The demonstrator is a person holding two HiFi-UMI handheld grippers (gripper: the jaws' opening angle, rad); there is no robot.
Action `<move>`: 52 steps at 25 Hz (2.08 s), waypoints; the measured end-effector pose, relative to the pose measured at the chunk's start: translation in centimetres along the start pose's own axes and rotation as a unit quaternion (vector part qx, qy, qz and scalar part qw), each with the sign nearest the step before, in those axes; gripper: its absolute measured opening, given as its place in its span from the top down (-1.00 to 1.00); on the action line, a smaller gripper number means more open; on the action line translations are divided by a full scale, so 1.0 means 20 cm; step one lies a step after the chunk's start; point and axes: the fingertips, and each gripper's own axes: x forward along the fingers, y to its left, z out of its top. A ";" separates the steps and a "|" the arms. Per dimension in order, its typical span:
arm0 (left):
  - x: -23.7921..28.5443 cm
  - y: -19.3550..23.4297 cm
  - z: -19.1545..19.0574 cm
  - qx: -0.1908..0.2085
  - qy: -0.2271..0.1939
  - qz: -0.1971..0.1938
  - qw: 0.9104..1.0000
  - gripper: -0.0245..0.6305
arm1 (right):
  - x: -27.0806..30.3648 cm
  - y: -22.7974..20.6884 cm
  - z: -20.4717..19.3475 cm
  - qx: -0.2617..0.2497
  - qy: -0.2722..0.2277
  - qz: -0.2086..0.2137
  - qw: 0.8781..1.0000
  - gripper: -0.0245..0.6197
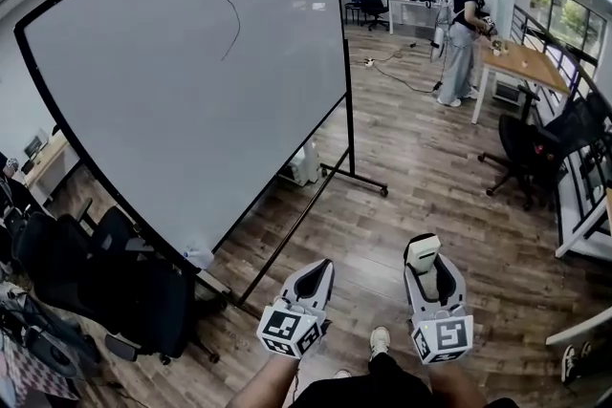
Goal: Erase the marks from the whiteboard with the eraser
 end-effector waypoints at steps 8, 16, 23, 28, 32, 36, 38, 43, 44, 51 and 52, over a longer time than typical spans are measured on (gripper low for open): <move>0.35 0.11 0.00 -0.002 0.002 0.022 1.000 0.87 | 0.39 -0.23 0.01 -0.014 -0.007 0.029 0.999 0.16; 0.64 0.26 0.07 0.008 -0.008 0.068 0.998 0.87 | 0.69 -0.41 0.03 -0.006 -0.007 0.080 0.997 0.16; 0.80 0.41 0.08 0.009 -0.023 0.127 0.992 0.87 | 0.93 -0.52 -0.03 -0.006 0.000 0.117 0.993 0.16; 0.81 0.58 0.10 0.024 -0.023 0.165 0.986 0.87 | 1.07 -0.45 -0.05 0.016 0.012 0.156 0.987 0.16; 0.82 0.77 0.11 0.020 -0.029 0.187 0.982 0.87 | 1.25 -0.32 -0.03 0.004 0.009 0.187 0.982 0.16; 0.82 0.98 0.15 0.017 -0.040 0.201 0.979 0.87 | 1.47 -0.14 -0.02 -0.018 0.003 0.221 0.975 0.16; 0.80 1.10 0.21 0.017 -0.053 0.217 0.975 0.87 | 1.58 -0.04 0.01 -0.030 -0.001 0.242 0.970 0.16; 0.76 1.38 0.35 0.029 -0.081 0.247 0.965 0.87 | 1.86 0.23 0.13 -0.072 -0.031 0.288 0.954 0.16; 0.75 1.43 0.36 0.032 -0.081 0.250 0.964 0.87 | 1.91 0.28 0.14 -0.076 -0.037 0.297 0.951 0.16; 0.67 1.67 0.45 0.059 -0.076 0.271 0.958 0.87 | 2.19 0.57 0.21 -0.074 -0.058 0.333 0.938 0.16; 0.65 1.69 0.46 0.064 -0.073 0.273 0.957 0.87 | 2.21 0.61 0.22 -0.073 -0.061 0.337 0.937 0.16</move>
